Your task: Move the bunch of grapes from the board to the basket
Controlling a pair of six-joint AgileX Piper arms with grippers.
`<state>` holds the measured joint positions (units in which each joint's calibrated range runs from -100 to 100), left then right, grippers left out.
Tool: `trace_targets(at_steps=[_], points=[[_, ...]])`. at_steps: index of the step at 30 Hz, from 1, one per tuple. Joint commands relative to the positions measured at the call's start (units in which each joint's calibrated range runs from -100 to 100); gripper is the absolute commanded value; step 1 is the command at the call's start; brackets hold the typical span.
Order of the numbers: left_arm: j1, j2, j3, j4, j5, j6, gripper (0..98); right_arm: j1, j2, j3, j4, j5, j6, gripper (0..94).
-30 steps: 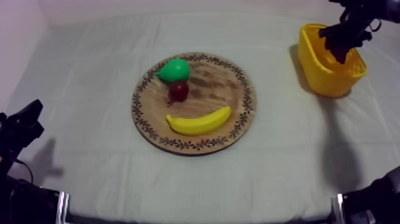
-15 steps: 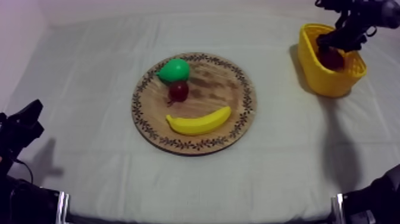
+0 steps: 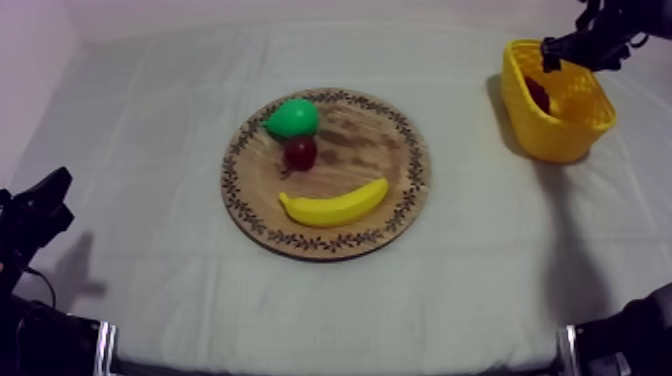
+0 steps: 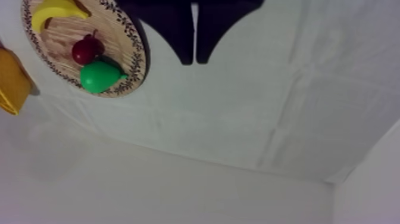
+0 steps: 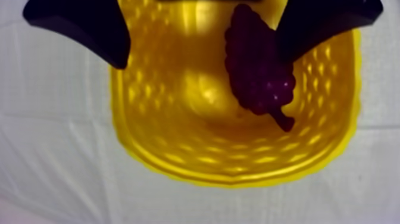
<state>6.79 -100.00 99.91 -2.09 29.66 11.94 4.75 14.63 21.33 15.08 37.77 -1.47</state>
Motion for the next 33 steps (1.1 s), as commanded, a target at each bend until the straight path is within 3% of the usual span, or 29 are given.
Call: trace_targets(at_steps=[1, 13, 23, 33], points=[[0.0, 0.0, 0.0, 0.01, 0.0, 0.0, 0.1, 0.2, -2.8, 1.7, 0.2, -0.8, -0.2, 68.9], [0.0, 0.0, 0.0, 0.01, 0.0, 0.0, 0.1, 1.4, -19.5, 17.8, 2.1, -8.8, -2.8, 57.1], [0.0, 0.0, 0.0, 0.01, 0.0, 0.0, 0.1, 2.4, -33.0, 33.0, 6.3, -16.0, -7.6, 48.6], [0.0, 0.0, 0.0, 0.01, 0.0, 0.0, 0.1, 3.3, -47.2, 47.0, 5.9, -21.3, -7.0, 46.8]])
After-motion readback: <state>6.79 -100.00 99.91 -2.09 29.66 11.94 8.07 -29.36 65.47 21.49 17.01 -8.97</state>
